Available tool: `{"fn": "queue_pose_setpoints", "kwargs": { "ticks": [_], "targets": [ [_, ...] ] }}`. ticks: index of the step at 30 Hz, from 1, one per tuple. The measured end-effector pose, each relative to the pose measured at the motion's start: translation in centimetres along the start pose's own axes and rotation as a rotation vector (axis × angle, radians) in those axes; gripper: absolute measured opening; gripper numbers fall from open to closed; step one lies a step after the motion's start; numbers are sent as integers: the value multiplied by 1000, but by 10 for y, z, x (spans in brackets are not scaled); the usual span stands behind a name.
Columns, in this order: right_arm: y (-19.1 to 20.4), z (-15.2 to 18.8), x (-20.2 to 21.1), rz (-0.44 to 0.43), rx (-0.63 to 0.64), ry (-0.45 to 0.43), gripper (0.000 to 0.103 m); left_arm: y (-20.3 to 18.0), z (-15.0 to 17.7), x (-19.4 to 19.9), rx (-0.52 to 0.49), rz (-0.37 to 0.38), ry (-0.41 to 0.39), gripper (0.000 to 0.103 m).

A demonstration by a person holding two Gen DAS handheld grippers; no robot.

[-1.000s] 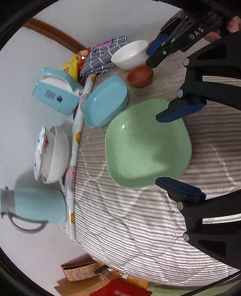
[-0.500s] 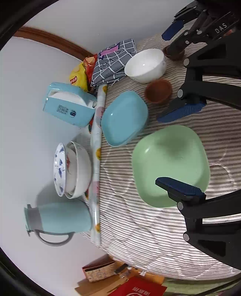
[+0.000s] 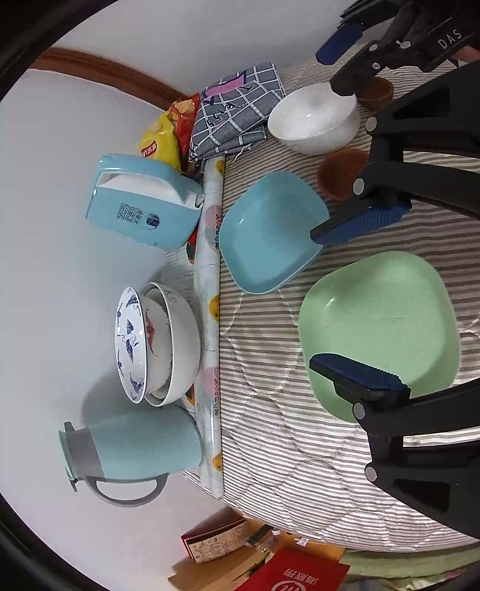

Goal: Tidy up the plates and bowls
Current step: 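Move both grippers to the rim of the light-blue plate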

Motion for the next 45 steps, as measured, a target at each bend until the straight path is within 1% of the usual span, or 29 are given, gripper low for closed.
{"fn": "queue_pose_setpoints", "kwargs": {
  "ticks": [3, 6, 11, 18, 23, 27, 30, 35, 36, 38, 40, 42, 45],
  "targets": [
    [-2, -7, -11, -11, 14, 12, 63, -1, -8, -8, -2, -3, 3, 59],
    [-2, -15, -26, -9, 24, 26, 63, -3, -14, -17, 0, 9, 10, 59],
    [-1, -25, -51, -3, 42, 51, 63, -8, -22, -43, 3, 27, 48, 59],
    [2, -41, -88, -3, 76, 74, 63, -10, -32, -75, -7, 23, 91, 59],
    [3, -45, -117, -11, 67, 117, 63, -7, -39, -92, -19, 5, 111, 59],
    [6, -46, -137, 4, 73, 147, 62, -8, -44, -107, -20, 5, 126, 59],
    [9, -46, -147, 2, 87, 164, 61, -12, -46, -119, -26, 11, 146, 56],
    [11, -48, -161, 10, 110, 189, 60, -17, -47, -133, -41, 15, 169, 55],
    [11, -48, -164, 11, 109, 196, 59, -18, -47, -136, -44, 21, 175, 53],
    [10, -47, -169, 11, 108, 211, 47, -20, -46, -143, -48, 23, 189, 50],
    [10, -45, -175, 8, 104, 234, 42, -21, -46, -147, -49, 20, 195, 50],
    [10, -43, -182, 14, 113, 257, 41, -23, -46, -151, -55, 15, 198, 49],
    [11, -42, -188, 38, 133, 268, 39, -25, -45, -159, -63, 16, 215, 41]
  ]
}}
Point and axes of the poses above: each gripper's, at about its wrist camera, not at the fingertips, and x roughly against the way its jaws point, y to its left, z to its underside, the point moved 4 cm from there along -x, roughly the way its jaws point, and after that the axes turned 2 degrees about -z, right-handed, at the moved point
